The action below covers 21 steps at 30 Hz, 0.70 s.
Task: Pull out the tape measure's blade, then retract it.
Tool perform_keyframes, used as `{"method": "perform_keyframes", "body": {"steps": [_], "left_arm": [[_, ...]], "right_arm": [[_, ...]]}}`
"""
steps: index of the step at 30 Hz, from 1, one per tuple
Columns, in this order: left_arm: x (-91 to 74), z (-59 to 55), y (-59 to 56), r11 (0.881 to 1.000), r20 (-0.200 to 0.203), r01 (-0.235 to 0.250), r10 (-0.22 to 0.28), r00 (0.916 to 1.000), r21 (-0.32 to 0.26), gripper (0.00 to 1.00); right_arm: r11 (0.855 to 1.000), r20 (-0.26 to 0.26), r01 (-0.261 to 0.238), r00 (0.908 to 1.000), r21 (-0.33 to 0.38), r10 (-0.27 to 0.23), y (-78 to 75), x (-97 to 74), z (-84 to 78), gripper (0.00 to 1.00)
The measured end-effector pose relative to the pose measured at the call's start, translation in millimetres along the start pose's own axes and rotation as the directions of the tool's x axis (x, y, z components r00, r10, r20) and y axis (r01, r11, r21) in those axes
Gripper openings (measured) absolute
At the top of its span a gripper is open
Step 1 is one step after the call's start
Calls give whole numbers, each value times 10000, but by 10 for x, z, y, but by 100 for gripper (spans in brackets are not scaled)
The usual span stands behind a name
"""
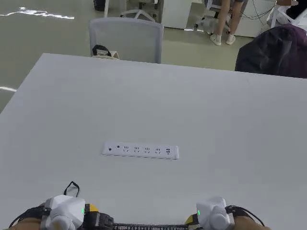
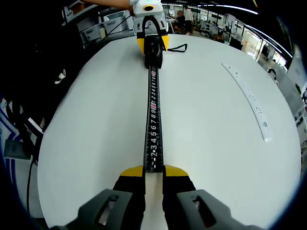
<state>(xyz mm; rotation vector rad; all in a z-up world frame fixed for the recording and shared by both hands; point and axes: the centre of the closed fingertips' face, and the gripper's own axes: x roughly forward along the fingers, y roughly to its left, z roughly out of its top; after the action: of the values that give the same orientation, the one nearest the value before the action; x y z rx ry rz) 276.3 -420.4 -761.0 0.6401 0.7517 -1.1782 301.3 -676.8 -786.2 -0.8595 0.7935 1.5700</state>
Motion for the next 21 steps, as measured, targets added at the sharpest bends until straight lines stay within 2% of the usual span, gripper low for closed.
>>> {"method": "perform_keyframes", "body": {"steps": [8, 9, 18, 21], "left_arm": [[5, 3, -1, 10000, -31, 63, -63, 10000, 3, 31], [5, 5, 0, 10000, -32, 67, -67, 10000, 0, 32], [24, -23, 12, 10000, -62, 86, -86, 9999, 24, 33], [20, -20, 12, 10000, -58, 88, -88, 9999, 14, 33]], "right_arm": [[9999, -262, 25, 9997, -109, -28, -14, 4, -4, 12], [9995, -334, 41, 9994, -319, -52, -11, 7, 1, 12], [9978, -673, -75, 9977, -652, 31, 2, 18, -5, 14], [9986, -775, 16, 9970, -535, -57, 4, 9, -20, 15]]}}
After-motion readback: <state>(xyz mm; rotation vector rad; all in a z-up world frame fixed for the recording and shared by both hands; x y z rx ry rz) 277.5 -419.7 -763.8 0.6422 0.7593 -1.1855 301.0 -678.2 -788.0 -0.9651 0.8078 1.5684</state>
